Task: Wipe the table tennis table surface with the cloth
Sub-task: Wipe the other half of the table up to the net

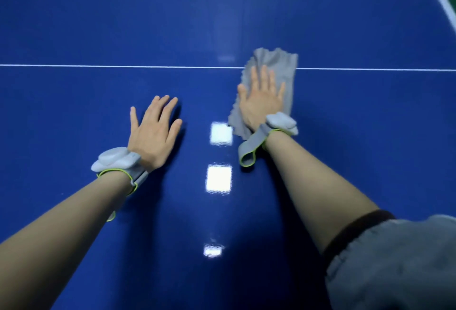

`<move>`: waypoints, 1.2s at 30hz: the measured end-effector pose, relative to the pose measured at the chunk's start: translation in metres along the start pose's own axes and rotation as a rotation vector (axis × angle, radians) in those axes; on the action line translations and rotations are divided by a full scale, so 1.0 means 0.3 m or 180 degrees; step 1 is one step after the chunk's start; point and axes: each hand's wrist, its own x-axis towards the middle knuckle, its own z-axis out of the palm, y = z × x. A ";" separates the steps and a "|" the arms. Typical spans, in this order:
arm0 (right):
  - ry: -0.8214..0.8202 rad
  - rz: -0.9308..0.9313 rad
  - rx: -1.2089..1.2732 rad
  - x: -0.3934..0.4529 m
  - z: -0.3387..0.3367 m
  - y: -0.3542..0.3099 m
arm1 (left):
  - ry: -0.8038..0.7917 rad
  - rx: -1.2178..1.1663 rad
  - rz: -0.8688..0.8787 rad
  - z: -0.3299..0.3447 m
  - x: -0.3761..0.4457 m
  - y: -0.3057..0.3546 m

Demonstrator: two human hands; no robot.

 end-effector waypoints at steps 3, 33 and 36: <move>-0.0184 -0.0476 0.0041 -0.087 0.075 -0.196 | -0.0024 0.0042 -0.0195 -0.021 -0.054 -0.081; -0.0004 0.0326 -0.0283 -0.444 -0.115 0.434 | -0.0161 -0.0142 -0.0108 -0.021 -0.236 0.143; 0.0081 0.0526 -0.0215 -0.305 -0.092 0.376 | -0.0214 -0.0173 -0.0128 0.026 -0.161 0.113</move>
